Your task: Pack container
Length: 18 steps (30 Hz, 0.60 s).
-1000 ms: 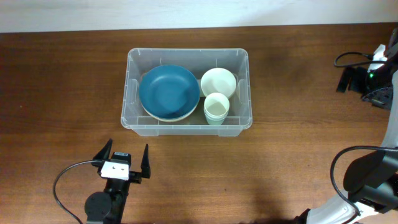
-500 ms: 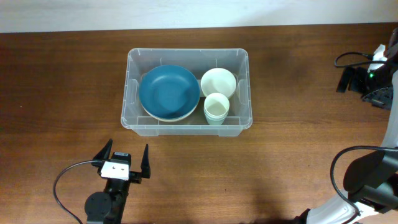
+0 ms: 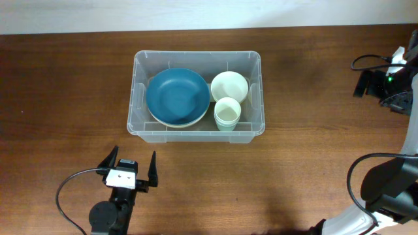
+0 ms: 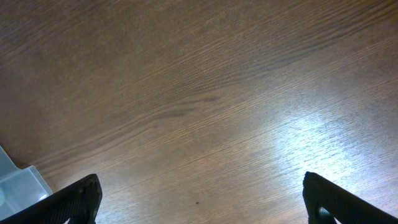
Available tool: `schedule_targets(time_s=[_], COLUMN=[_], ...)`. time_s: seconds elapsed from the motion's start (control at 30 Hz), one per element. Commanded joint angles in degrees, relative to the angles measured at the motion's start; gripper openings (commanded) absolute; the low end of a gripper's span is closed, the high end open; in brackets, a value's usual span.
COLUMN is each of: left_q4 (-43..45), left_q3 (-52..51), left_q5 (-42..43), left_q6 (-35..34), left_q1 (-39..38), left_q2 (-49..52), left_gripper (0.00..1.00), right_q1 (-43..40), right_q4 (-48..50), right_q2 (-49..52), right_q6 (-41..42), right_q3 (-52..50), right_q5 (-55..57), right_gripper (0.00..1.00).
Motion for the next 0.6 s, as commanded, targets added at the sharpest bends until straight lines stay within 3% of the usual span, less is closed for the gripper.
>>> schedule_targets(time_s=[0.0, 0.3, 0.57], left_q4=[-0.5, -0.5, -0.5], left_q3=[-0.2, -0.2, -0.2], left_q5=[-0.8, -0.8, -0.8], left_q6=[-0.7, -0.7, -0.7], left_q1=[0.4, 0.4, 0.4], left_q2=[-0.5, -0.5, -0.5], left_gripper=[0.99, 1.00, 1.00], right_q1=[-0.2, -0.1, 0.0], right_q4=[0.0, 0.0, 0.0], right_q2=[0.2, -1.1, -14.0], right_q6=[0.4, 0.4, 0.4], right_q3=[-0.2, -0.2, -0.2], right_q5=[-0.1, -0.1, -0.1], right_gripper=[0.99, 0.99, 0.99])
